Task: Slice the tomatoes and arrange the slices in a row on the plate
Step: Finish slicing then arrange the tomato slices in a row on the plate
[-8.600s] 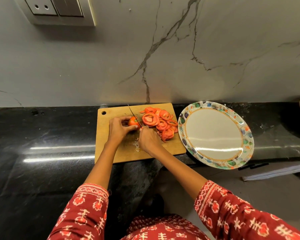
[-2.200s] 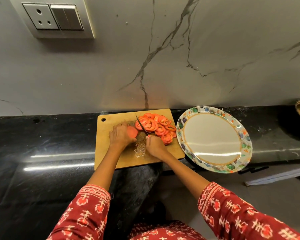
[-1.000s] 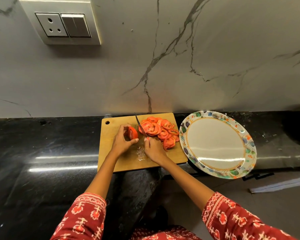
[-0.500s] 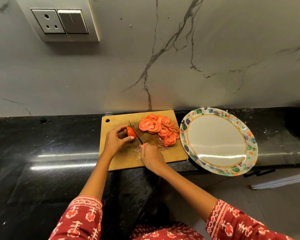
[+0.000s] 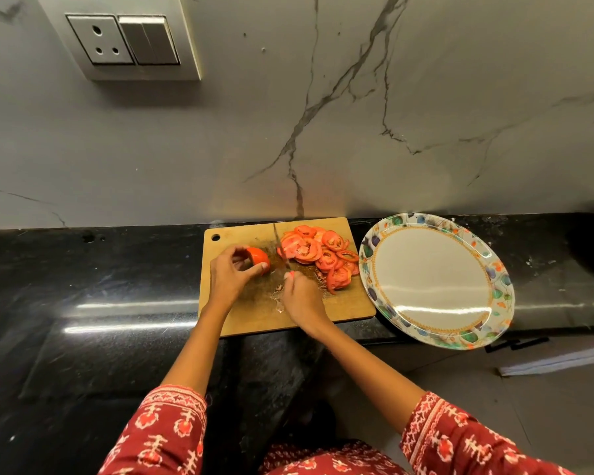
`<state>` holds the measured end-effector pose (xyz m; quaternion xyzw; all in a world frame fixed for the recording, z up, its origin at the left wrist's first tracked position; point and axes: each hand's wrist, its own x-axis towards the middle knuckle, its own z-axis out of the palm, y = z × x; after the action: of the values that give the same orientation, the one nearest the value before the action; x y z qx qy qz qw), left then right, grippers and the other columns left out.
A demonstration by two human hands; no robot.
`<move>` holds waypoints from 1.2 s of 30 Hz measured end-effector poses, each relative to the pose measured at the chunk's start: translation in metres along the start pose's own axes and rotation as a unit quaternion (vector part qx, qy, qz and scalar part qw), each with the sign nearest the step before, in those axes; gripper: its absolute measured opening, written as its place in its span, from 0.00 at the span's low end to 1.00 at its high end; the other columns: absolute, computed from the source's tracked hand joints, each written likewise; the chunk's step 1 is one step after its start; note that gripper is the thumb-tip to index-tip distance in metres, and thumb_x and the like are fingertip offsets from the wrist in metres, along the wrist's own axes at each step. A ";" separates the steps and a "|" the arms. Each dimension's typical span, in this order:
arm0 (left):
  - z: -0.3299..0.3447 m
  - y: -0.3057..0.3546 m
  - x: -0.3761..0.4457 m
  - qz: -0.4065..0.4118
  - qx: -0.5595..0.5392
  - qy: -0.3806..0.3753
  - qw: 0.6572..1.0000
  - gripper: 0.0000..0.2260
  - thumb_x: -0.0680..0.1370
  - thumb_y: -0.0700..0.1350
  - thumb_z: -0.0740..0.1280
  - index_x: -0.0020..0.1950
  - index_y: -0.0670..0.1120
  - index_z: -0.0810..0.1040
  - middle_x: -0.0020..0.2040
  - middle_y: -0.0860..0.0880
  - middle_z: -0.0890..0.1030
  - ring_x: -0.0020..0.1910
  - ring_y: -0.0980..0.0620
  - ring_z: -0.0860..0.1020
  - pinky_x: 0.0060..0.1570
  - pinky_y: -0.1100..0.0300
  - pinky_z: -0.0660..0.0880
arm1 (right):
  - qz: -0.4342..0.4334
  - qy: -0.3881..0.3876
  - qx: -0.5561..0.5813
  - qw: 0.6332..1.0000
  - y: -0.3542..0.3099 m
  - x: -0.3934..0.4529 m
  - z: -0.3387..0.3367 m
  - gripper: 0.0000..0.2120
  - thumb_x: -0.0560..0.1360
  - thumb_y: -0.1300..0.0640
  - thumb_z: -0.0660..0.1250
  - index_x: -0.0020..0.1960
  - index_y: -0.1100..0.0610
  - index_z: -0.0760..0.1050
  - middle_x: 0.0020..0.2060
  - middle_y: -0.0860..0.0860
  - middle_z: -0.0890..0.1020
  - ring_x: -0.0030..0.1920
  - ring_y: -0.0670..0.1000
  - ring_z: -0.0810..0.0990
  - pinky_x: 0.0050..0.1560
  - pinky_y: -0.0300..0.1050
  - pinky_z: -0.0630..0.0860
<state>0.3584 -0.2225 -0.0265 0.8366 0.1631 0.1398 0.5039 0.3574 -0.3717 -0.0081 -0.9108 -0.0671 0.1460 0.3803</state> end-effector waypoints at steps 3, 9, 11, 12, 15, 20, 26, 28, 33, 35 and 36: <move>0.005 0.007 -0.001 0.111 0.047 0.000 0.993 0.22 0.64 0.42 0.78 0.55 0.40 0.77 0.51 0.44 0.80 0.51 0.51 0.77 0.52 0.62 0.74 | 0.092 -0.036 0.198 0.975 -0.003 0.016 -0.015 0.18 0.80 0.47 0.57 0.41 0.58 0.74 0.29 0.51 0.73 0.28 0.52 0.75 0.24 0.42 0.67; 0.005 0.013 -0.013 0.270 0.105 -0.029 0.957 0.24 0.63 0.34 0.77 0.57 0.41 0.77 0.55 0.43 0.80 0.58 0.50 0.76 0.62 0.60 0.71 | 0.159 -0.184 0.276 0.930 -0.014 0.043 -0.036 0.29 0.72 0.35 0.64 0.52 0.62 0.78 0.41 0.56 0.82 0.29 0.50 0.80 0.17 0.31 0.61; 0.000 0.011 -0.016 0.286 0.101 -0.028 0.953 0.24 0.63 0.34 0.77 0.58 0.40 0.77 0.56 0.43 0.80 0.59 0.52 0.75 0.63 0.63 0.69 | 0.170 -0.215 0.307 0.911 -0.013 0.046 -0.038 0.25 0.72 0.37 0.65 0.50 0.60 0.78 0.41 0.55 0.83 0.29 0.49 0.80 0.16 0.30 0.61; -0.002 0.011 -0.017 0.291 0.099 -0.029 0.951 0.24 0.63 0.34 0.76 0.58 0.40 0.77 0.55 0.42 0.80 0.58 0.52 0.75 0.63 0.63 0.69 | 0.175 -0.227 0.325 0.901 -0.012 0.047 -0.038 0.23 0.73 0.38 0.66 0.49 0.59 0.77 0.39 0.54 0.82 0.28 0.48 0.80 0.16 0.30 0.61; -0.003 0.016 -0.021 0.273 0.073 -0.033 0.959 0.27 0.63 0.34 0.77 0.60 0.40 0.74 0.55 0.44 0.79 0.57 0.50 0.76 0.59 0.57 0.73 | 0.191 -0.253 0.380 0.869 -0.009 0.048 -0.034 0.16 0.74 0.43 0.67 0.47 0.57 0.75 0.32 0.53 0.82 0.24 0.47 0.79 0.14 0.29 0.60; -0.003 0.020 -0.023 0.048 -0.127 -0.062 0.989 0.42 0.60 0.36 0.79 0.68 0.46 0.61 0.55 0.48 0.77 0.56 0.58 0.76 0.57 0.68 0.73 | 0.190 -0.239 0.404 0.862 -0.006 0.050 -0.035 0.10 0.75 0.51 0.67 0.40 0.56 0.72 0.24 0.47 0.78 0.21 0.42 0.73 0.14 0.29 0.57; -0.005 0.016 -0.013 -0.229 -0.290 -0.109 0.923 0.17 0.74 0.39 0.67 0.62 0.41 0.73 0.58 0.40 0.78 0.56 0.47 0.78 0.50 0.62 0.78 | 0.148 -0.205 0.372 0.893 0.003 0.055 -0.035 0.09 0.72 0.55 0.72 0.40 0.57 0.73 0.25 0.46 0.78 0.22 0.41 0.71 0.16 0.30 0.58; -0.008 0.014 -0.010 -0.247 -0.316 -0.143 0.905 0.14 0.75 0.40 0.66 0.60 0.41 0.75 0.56 0.41 0.80 0.56 0.47 0.78 0.52 0.61 0.77 | 0.126 -0.211 0.362 0.899 0.007 0.056 -0.035 0.09 0.71 0.57 0.73 0.43 0.56 0.73 0.30 0.49 0.79 0.23 0.41 0.70 0.17 0.30 0.59; -0.012 0.012 -0.006 -0.231 -0.282 -0.186 0.913 0.17 0.73 0.37 0.68 0.62 0.42 0.75 0.54 0.46 0.80 0.54 0.50 0.79 0.50 0.62 0.78 | 0.088 -0.234 0.337 0.907 0.009 0.054 -0.038 0.14 0.69 0.61 0.74 0.52 0.52 0.75 0.46 0.52 0.82 0.34 0.44 0.79 0.23 0.33 0.67; -0.014 0.010 -0.005 -0.204 -0.247 -0.208 0.924 0.19 0.71 0.36 0.71 0.60 0.45 0.76 0.54 0.47 0.80 0.54 0.52 0.79 0.51 0.62 0.78 | 0.073 -0.248 0.312 0.914 0.010 0.054 -0.040 0.18 0.68 0.62 0.74 0.55 0.51 0.75 0.56 0.52 0.82 0.47 0.50 0.80 0.27 0.35 0.72; -0.015 0.009 -0.005 -0.185 -0.218 -0.221 0.932 0.19 0.70 0.36 0.72 0.59 0.47 0.76 0.54 0.48 0.80 0.54 0.53 0.79 0.52 0.61 0.78 | 0.065 -0.257 0.301 0.916 0.011 0.054 -0.041 0.20 0.68 0.63 0.74 0.57 0.52 0.75 0.58 0.52 0.81 0.50 0.52 0.79 0.31 0.36 0.74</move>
<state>0.3494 -0.2168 -0.0119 0.6710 0.1651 -0.1120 0.7141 0.4217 -0.3939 -0.0002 -0.6867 -0.0558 0.4129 0.5957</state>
